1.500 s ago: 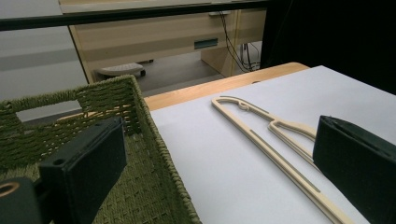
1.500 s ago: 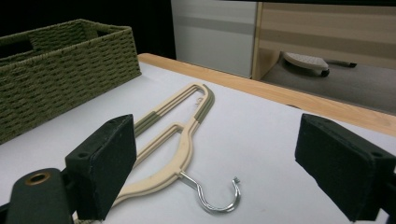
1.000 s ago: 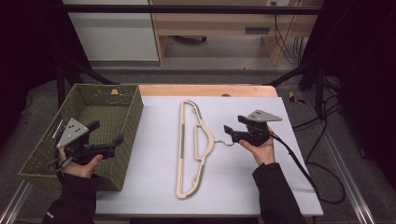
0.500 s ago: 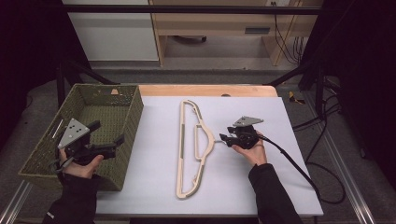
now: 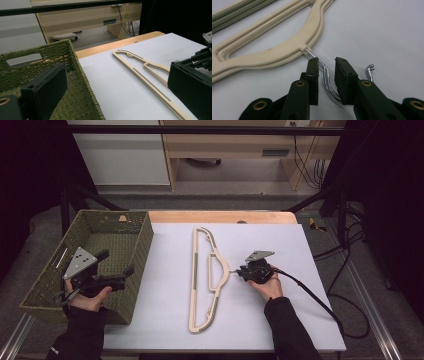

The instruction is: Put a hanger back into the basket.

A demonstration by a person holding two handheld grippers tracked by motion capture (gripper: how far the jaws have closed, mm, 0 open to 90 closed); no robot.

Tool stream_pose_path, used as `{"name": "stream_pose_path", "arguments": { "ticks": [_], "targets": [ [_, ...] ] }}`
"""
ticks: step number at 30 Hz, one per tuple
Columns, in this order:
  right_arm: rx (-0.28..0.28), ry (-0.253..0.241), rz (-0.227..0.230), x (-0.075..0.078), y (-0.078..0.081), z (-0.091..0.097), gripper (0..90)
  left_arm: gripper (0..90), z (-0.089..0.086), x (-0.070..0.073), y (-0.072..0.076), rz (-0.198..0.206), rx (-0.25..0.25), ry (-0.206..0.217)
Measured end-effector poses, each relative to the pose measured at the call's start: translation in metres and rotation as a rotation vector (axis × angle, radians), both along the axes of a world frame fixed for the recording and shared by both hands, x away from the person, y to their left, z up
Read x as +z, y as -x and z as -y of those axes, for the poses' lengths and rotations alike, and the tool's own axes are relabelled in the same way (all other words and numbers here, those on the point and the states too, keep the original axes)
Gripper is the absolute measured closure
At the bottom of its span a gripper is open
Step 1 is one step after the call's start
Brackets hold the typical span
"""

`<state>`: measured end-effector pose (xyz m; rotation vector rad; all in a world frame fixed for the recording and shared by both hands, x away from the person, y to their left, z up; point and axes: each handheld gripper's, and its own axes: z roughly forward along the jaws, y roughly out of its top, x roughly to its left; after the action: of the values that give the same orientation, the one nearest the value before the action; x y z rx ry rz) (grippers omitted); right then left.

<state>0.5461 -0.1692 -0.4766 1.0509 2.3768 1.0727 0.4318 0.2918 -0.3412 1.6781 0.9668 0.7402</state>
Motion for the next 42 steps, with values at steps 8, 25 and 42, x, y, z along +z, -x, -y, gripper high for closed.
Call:
{"name": "stream_pose_path", "arguments": {
  "ticks": [8,25,42],
  "targets": [
    [0.018,0.01,-0.017,-0.005,-0.002,0.003,82.4,2.5,0.0,0.0,0.0,-0.003,0.0,-0.006],
    [0.071,-0.009,-0.01,0.0,-0.005,0.008,88.1,2.6,0.003,-0.002,-0.002,-0.012,-0.005,-0.015],
    [0.083,-0.06,0.008,0.021,0.001,0.014,88.9,3.1,0.025,0.001,0.004,-0.015,-0.052,-0.035]
  ]
}}
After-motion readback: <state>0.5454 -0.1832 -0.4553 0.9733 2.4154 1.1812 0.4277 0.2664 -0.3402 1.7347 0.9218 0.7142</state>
